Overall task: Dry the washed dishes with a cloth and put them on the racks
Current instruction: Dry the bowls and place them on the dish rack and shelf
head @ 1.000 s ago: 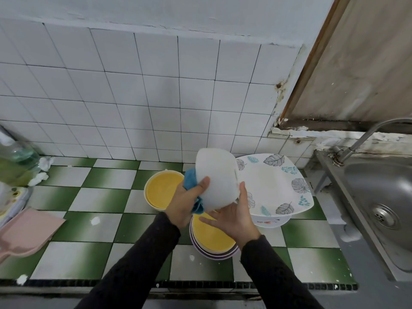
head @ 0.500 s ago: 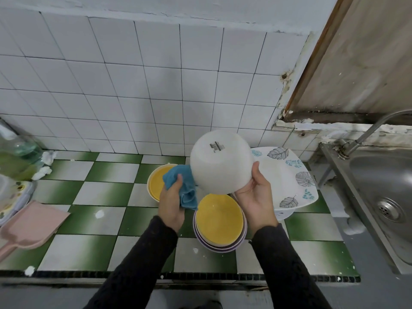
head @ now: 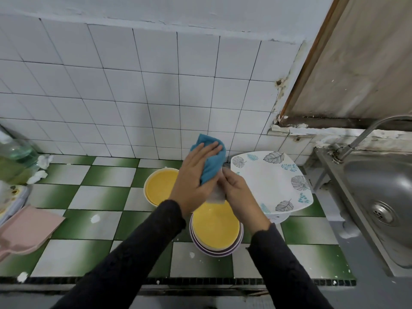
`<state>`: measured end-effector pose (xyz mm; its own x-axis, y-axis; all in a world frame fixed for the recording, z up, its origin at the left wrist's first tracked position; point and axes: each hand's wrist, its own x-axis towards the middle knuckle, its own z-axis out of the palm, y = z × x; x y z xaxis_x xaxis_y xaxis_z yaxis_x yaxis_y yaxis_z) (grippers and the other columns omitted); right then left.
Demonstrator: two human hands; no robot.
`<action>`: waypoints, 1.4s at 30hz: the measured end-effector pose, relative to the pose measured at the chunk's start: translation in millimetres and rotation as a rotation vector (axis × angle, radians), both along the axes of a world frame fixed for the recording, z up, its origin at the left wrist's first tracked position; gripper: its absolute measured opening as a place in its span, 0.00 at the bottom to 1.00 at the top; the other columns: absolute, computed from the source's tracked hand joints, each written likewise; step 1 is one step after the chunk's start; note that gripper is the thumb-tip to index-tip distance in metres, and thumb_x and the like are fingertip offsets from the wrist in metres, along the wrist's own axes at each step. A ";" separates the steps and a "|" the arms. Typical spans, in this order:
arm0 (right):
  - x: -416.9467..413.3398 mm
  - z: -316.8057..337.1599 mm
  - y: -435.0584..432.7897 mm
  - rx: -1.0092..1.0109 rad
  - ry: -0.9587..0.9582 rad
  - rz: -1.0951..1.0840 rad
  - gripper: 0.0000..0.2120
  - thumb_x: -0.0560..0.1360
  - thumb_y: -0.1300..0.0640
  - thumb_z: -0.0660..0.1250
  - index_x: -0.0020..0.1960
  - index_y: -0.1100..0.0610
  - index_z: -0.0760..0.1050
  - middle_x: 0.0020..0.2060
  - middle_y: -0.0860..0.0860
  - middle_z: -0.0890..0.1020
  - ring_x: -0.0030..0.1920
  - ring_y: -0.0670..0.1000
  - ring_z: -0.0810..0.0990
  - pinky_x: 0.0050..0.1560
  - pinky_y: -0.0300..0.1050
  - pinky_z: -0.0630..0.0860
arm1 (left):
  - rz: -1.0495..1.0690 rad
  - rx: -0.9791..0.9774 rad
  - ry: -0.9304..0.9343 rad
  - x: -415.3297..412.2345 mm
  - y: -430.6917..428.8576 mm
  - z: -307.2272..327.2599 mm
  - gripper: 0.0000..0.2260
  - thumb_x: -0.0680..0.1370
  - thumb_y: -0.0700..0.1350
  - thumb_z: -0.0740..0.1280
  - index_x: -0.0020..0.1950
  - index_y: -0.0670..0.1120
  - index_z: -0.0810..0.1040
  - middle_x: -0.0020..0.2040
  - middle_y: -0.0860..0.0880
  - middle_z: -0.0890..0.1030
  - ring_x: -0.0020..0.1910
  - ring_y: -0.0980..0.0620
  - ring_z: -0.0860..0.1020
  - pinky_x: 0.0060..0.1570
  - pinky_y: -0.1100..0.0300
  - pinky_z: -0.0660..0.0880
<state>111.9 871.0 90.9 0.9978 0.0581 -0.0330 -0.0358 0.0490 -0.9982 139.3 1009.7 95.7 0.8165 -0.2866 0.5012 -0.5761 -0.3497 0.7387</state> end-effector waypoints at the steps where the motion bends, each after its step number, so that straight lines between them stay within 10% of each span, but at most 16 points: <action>1: 0.7 2.4 -2.9 -0.065 -0.010 0.021 0.24 0.80 0.42 0.63 0.54 0.65 0.77 0.47 0.64 0.82 0.45 0.59 0.80 0.49 0.57 0.76 | 0.001 -0.086 0.112 6.2 5.4 0.9 0.21 0.79 0.52 0.63 0.72 0.56 0.68 0.72 0.55 0.71 0.73 0.54 0.67 0.74 0.45 0.63; 4: 0.5 3.5 -10.6 -0.055 -0.040 0.024 0.14 0.81 0.46 0.60 0.50 0.52 0.81 0.42 0.49 0.84 0.44 0.50 0.80 0.46 0.47 0.75 | 0.044 -0.213 0.338 9.9 9.3 2.7 0.18 0.78 0.57 0.62 0.68 0.59 0.70 0.66 0.55 0.75 0.65 0.56 0.73 0.67 0.45 0.71; 10: 2.7 7.9 -9.4 0.040 -0.013 -0.075 0.13 0.85 0.59 0.58 0.51 0.53 0.81 0.48 0.52 0.85 0.52 0.52 0.81 0.59 0.59 0.76 | -0.091 0.122 -0.094 -6.9 -4.5 1.4 0.22 0.79 0.51 0.63 0.73 0.55 0.68 0.73 0.57 0.69 0.76 0.55 0.61 0.75 0.51 0.59; 14: -2.1 17.6 -19.3 -0.031 -0.039 0.034 0.23 0.86 0.56 0.57 0.38 0.42 0.82 0.35 0.39 0.80 0.38 0.40 0.77 0.43 0.40 0.71 | -0.007 -0.261 0.377 8.4 8.4 10.0 0.18 0.76 0.59 0.62 0.65 0.60 0.72 0.63 0.57 0.77 0.62 0.59 0.75 0.66 0.48 0.73; 19: -0.3 16.6 -13.7 -0.007 -0.023 -0.037 0.15 0.85 0.53 0.59 0.46 0.47 0.82 0.42 0.45 0.84 0.47 0.47 0.81 0.52 0.47 0.76 | -0.081 0.022 0.003 6.2 5.9 7.4 0.19 0.79 0.51 0.63 0.71 0.53 0.71 0.70 0.56 0.73 0.71 0.53 0.69 0.71 0.53 0.66; 23: 2.5 20.5 -16.6 0.052 -0.019 -0.051 0.18 0.83 0.53 0.61 0.36 0.46 0.80 0.35 0.41 0.80 0.40 0.46 0.75 0.43 0.44 0.71 | -0.032 -0.403 0.481 13.9 13.0 13.5 0.14 0.81 0.52 0.63 0.64 0.50 0.77 0.58 0.51 0.81 0.58 0.52 0.79 0.56 0.56 0.76; 26: 1.9 13.8 -16.7 0.421 0.115 -0.169 0.12 0.82 0.52 0.61 0.54 0.55 0.82 0.52 0.54 0.85 0.56 0.57 0.81 0.61 0.58 0.76 | 0.064 -0.562 0.811 25.8 27.3 10.4 0.11 0.83 0.51 0.59 0.56 0.50 0.80 0.46 0.48 0.84 0.47 0.48 0.80 0.46 0.54 0.78; 31: 0.1 10.0 -7.3 0.906 0.323 -0.371 0.14 0.84 0.52 0.59 0.58 0.61 0.78 0.49 0.56 0.87 0.54 0.58 0.84 0.60 0.63 0.76 | 0.165 -0.773 0.939 13.7 27.9 -17.0 0.14 0.84 0.54 0.56 0.56 0.51 0.79 0.48 0.48 0.86 0.48 0.48 0.82 0.50 0.50 0.78; 35: 8.2 8.6 5.6 1.103 0.351 -0.371 0.23 0.86 0.52 0.55 0.42 0.57 0.85 0.44 0.57 0.87 0.52 0.61 0.82 0.64 0.69 0.69 | 0.445 -0.852 0.721 -2.8 2.4 -34.1 0.15 0.84 0.55 0.57 0.65 0.51 0.75 0.59 0.46 0.82 0.59 0.43 0.78 0.56 0.47 0.78; 38: 16.5 7.9 12.0 1.181 0.306 -0.325 0.19 0.85 0.49 0.55 0.57 0.58 0.81 0.51 0.60 0.86 0.54 0.62 0.83 0.57 0.66 0.78 | 0.494 -0.790 0.499 -18.5 -19.1 -31.6 0.17 0.83 0.53 0.59 0.71 0.52 0.66 0.65 0.48 0.76 0.61 0.49 0.77 0.50 0.61 0.79; 42: 25.3 10.9 14.2 1.118 0.244 -0.284 0.23 0.85 0.48 0.53 0.72 0.61 0.72 0.62 0.61 0.82 0.59 0.60 0.83 0.56 0.59 0.80 | 0.329 -0.364 0.083 -21.3 -17.7 -48.6 0.26 0.80 0.49 0.62 0.77 0.52 0.59 0.77 0.50 0.63 0.77 0.46 0.61 0.74 0.47 0.64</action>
<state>137.2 885.1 101.8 0.9539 -0.0473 -0.2963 -0.0669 0.9291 -0.3637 118.0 992.0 47.2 0.8755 0.1747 0.4505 -0.4127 -0.2144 0.8853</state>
